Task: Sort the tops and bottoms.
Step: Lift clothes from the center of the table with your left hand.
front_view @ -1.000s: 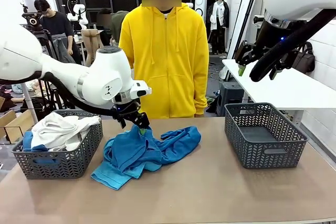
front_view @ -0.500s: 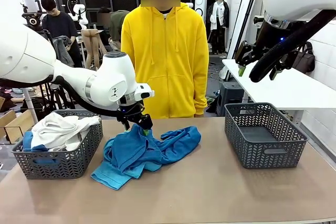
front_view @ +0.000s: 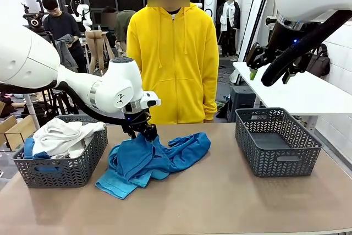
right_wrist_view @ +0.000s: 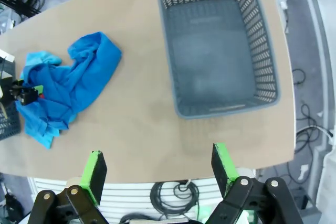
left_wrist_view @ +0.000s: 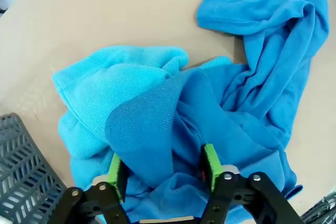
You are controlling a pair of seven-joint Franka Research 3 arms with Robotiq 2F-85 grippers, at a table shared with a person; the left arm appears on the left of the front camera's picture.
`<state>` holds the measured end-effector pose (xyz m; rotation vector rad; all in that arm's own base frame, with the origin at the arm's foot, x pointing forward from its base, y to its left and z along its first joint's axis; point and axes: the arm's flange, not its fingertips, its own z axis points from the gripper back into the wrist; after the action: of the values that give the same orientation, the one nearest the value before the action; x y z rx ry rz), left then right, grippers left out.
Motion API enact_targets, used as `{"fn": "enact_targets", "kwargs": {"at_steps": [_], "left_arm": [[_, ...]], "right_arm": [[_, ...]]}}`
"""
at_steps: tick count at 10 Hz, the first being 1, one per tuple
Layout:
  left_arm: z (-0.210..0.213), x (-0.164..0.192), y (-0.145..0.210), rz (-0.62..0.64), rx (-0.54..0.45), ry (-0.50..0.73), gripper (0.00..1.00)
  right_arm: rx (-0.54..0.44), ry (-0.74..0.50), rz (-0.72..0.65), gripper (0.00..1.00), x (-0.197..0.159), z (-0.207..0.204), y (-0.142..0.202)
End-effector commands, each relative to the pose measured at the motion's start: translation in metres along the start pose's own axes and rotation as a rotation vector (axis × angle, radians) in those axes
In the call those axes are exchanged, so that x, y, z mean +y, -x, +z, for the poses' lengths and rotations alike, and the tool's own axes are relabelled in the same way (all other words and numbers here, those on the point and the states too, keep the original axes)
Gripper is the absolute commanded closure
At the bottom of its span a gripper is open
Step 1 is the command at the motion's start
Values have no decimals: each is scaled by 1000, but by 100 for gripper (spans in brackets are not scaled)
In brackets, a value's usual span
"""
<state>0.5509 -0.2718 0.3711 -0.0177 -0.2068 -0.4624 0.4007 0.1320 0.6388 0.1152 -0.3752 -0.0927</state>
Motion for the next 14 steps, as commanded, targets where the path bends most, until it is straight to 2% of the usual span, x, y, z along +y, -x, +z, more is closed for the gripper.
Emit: {"fn": "enact_targets", "kwargs": {"at_steps": [1, 2, 3, 6, 9, 13, 14], "left_arm": [[3, -1, -2, 14, 11, 9, 77], [3, -1, -2, 14, 13, 11, 97], [3, -1, -2, 14, 14, 11, 100], [7, -3, 1, 14, 9, 14, 100], [30, -6, 12, -6, -29, 39, 100], [106, -10, 42, -27, -135, 101, 100], [133, -14, 47, -53, -178, 85, 100]], "right_arm": [[-14, -25, -12, 0, -2, -6, 4], [-14, -25, -12, 0, -2, -6, 4], [-14, -25, -12, 0, -2, -6, 4], [-14, -25, -12, 0, -2, -6, 4], [-14, -25, -12, 0, -2, -6, 4], [-14, -25, -12, 0, -2, -6, 4], [-14, -25, -12, 0, -2, -6, 4]]}}
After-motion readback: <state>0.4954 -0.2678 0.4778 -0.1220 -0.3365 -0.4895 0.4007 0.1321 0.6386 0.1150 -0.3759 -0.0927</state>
